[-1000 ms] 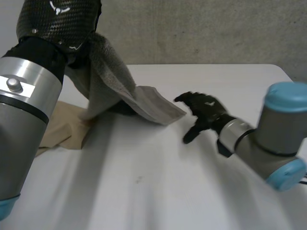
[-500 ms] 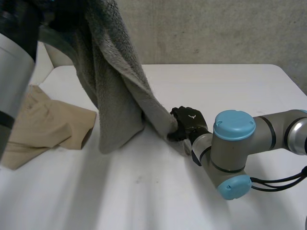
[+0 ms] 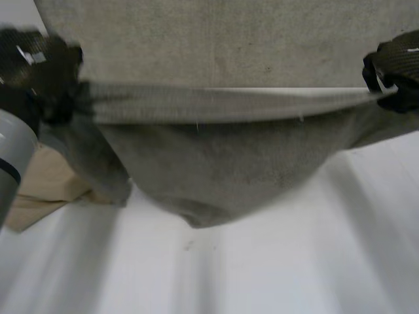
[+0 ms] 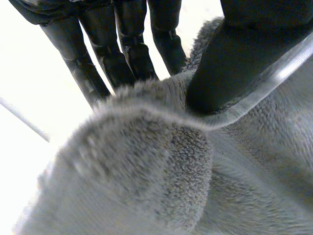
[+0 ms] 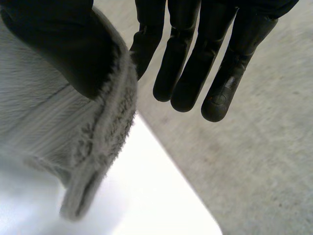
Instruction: Fold the laundry.
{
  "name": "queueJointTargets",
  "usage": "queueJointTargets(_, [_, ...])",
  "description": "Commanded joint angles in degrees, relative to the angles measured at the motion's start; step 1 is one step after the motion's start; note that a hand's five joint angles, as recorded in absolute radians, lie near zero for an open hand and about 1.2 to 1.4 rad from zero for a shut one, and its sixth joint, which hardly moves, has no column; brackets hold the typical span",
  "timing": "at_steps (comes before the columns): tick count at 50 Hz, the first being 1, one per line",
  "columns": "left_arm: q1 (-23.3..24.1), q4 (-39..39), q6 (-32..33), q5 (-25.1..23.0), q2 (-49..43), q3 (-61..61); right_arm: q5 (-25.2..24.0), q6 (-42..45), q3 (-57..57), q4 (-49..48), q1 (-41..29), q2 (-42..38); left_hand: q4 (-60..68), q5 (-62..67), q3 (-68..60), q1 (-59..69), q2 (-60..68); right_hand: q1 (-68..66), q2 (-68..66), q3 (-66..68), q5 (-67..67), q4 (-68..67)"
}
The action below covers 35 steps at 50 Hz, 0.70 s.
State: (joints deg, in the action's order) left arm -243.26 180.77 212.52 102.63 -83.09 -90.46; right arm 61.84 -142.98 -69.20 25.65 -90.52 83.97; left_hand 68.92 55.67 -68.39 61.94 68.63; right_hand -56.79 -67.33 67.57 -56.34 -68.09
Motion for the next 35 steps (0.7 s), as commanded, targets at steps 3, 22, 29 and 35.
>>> queueJointTargets(3, [0.59,-6.22,0.52,-4.45,-13.23,-2.71,-0.05,10.61,-1.72,14.70,-0.70,-3.10,11.08,14.33,-11.61,18.06,11.37,-23.21,-12.67,12.43,-13.66,-11.91])
queueJointTargets(22, [-2.22,43.06,11.77,-8.75,-30.29,25.95,19.72,-9.50,26.31,-41.09,-11.69,-23.41,11.08,14.33,-11.61,18.06,11.37,-23.21,-12.67,12.43,-13.66,-11.91])
queueJointTargets(29, [-2.30,45.38,6.68,-10.52,-24.49,19.01,19.28,-14.52,17.62,-45.42,-11.52,-18.41,11.08,14.33,-11.61,18.06,11.37,-23.21,-12.67,12.43,-13.66,-11.91])
queueJointTargets(35, [-2.92,37.39,2.64,-10.43,-24.13,8.66,16.05,-14.35,4.55,-45.42,-11.43,-15.95,11.08,14.33,-11.61,18.06,11.37,-23.21,-12.67,12.43,-13.66,-11.91])
